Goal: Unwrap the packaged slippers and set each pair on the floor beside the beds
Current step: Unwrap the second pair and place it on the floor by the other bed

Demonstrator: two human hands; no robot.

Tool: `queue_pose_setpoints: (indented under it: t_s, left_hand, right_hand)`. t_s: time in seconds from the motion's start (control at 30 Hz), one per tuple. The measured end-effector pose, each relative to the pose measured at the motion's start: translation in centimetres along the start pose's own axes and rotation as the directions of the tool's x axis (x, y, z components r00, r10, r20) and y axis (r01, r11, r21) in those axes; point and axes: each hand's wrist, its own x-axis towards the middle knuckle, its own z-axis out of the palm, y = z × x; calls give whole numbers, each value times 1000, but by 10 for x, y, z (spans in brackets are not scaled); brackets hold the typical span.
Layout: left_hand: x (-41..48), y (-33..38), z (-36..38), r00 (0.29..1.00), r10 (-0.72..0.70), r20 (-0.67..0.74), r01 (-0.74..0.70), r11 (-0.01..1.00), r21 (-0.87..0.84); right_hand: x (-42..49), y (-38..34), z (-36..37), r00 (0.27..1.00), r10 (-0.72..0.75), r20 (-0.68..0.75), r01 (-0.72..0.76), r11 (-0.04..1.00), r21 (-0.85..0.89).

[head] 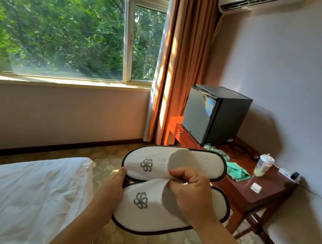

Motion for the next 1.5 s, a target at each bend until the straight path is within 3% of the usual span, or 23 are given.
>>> queue_pose_setpoints:
  t_s: [0.4,0.77,1.0,1.27,1.5]
  left_hand:
    - [144,33,60,961,68,-267,-64,998,23]
    - [243,37,0,877,-18,-481,-12,998,-58]
    - [369,62,-37,895,-27,-445,-9,997,-78]
    - [523,112,-44,951,-2,-309,-26,996,-88]
    - [627,126,-54,935,-61,-350,22,993,-114]
  right_hand:
    - [201,91,24,973,-151,177,140,987,76]
    - [309,131,147,894,-140,424,42,972,232]
    - [403,147,229,896,-113,430,31,981,193]
    - [520,174,281,958,-17,285,-33,985,167]
    - [615,194,338,935,-32,354,-28,986,162]
